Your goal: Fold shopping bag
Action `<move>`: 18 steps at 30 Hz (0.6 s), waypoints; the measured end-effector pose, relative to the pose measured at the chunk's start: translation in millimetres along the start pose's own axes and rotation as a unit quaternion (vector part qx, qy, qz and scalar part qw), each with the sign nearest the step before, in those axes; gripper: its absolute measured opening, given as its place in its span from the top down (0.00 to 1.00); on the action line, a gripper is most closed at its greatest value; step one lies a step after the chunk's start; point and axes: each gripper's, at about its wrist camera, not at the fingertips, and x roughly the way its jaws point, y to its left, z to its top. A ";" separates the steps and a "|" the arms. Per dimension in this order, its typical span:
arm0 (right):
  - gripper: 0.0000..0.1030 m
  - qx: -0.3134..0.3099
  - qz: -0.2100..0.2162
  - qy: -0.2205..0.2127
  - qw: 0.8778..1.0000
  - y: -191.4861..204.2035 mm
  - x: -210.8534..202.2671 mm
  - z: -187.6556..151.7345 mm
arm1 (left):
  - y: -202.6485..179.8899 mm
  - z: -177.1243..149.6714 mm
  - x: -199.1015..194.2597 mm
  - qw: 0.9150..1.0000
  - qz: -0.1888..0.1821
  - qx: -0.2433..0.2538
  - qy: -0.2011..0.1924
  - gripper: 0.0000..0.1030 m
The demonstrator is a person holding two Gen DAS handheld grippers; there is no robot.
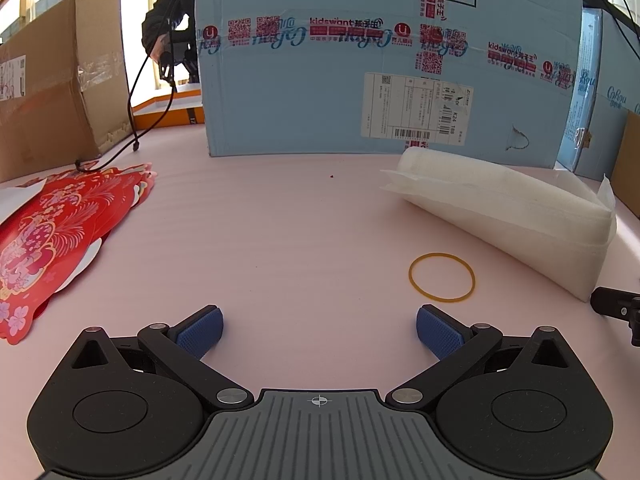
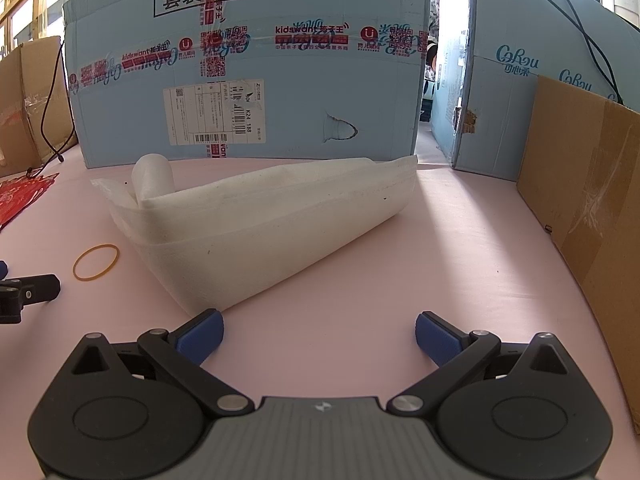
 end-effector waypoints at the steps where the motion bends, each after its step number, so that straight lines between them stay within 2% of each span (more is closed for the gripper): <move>1: 0.00 0.002 0.002 0.001 1.000 -1.2 0.2 0.6 | -0.4 -0.1 0.2 1.000 0.000 0.000 0.000 0.00; 9: 0.00 0.010 0.010 0.006 1.000 -11.9 2.5 5.9 | -0.9 -1.2 -1.1 1.000 -0.003 0.004 0.001 0.00; 18: 0.00 0.000 -0.001 0.003 1.000 -3.1 -0.2 -2.7 | -0.6 -1.3 -1.5 1.000 -0.001 0.005 0.000 0.00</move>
